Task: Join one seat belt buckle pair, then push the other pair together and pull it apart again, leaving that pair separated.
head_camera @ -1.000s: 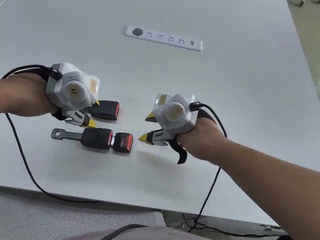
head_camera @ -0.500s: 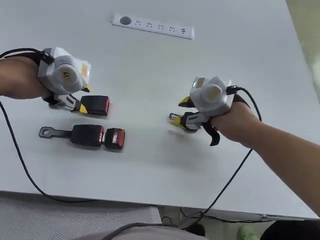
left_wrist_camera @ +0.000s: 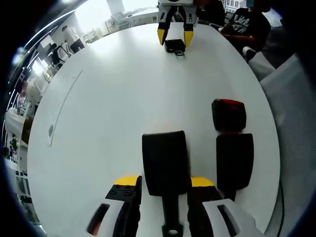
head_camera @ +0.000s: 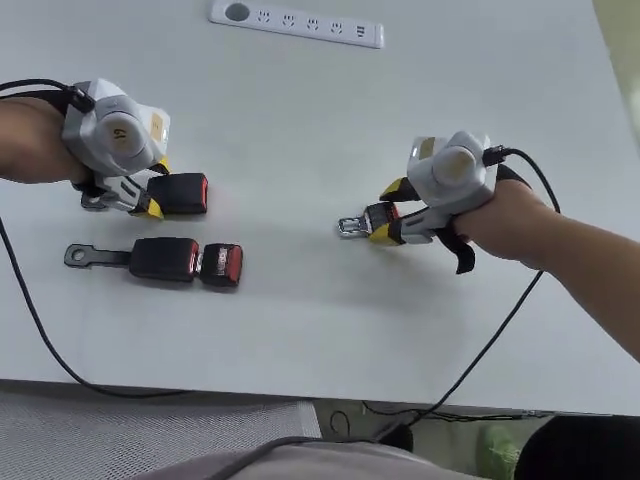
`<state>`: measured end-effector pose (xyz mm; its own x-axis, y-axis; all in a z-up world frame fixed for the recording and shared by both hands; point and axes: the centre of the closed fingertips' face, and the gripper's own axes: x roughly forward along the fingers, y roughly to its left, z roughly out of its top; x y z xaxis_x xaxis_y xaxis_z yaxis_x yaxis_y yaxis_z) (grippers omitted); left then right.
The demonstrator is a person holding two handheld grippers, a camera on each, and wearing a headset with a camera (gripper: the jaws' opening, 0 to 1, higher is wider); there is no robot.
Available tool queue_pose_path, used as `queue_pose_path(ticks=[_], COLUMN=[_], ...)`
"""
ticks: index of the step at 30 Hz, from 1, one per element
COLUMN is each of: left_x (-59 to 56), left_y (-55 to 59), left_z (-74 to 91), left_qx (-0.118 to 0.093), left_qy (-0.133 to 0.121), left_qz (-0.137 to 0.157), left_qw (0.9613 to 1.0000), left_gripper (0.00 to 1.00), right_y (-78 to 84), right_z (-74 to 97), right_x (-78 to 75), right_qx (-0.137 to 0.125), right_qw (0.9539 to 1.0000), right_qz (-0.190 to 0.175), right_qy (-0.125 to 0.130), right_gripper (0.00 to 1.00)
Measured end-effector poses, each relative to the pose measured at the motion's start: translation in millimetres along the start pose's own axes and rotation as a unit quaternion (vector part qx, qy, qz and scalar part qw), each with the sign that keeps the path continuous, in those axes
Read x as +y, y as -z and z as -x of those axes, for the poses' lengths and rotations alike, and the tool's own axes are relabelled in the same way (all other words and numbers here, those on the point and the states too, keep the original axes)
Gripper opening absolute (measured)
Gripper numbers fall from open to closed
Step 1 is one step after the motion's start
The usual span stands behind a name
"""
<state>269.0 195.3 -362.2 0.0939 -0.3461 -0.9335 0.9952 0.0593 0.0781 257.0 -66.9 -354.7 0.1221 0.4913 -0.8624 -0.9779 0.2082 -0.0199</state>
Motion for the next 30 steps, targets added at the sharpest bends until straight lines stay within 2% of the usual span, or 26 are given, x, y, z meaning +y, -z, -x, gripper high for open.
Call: queue_pose_path(ticks=[3,8,13,20,30], left_x=[-1.2,-4.6,-3.9,-2.9,-1.4], left_y=[-0.8,-0.8,-0.6,1.5,3.9], left_z=[1.5,1.9,1.2,-0.3,-3.3], left_qx=[-0.004,-0.007,-0.007,-0.006,0.003], left_qy=[0.002,0.007,0.011,0.017,0.025], left_qz=[0.0,0.0,0.0,0.004,-0.01], left_qw=[1.0,1.0,0.9999,0.9998,0.9996], left_gripper=[0.37,0.33,0.33,0.32,0.31], right_y=[2.7,8.2,10.7,14.1,11.2], right_z=[-1.1,-2.9,-2.7,-5.0,-6.5], right_x=[1.0,1.4,1.2,0.9,0.7], right_qx=[0.008,0.017,0.015,0.025,0.032], right_qw=[0.9998,0.9996,0.9996,0.9984,0.9986], right_qz=[0.016,0.017,0.021,0.047,0.039], right_qy=[-0.004,-0.012,-0.014,-0.016,-0.015], right_gripper=[0.37,0.36,0.36,0.34,0.33])
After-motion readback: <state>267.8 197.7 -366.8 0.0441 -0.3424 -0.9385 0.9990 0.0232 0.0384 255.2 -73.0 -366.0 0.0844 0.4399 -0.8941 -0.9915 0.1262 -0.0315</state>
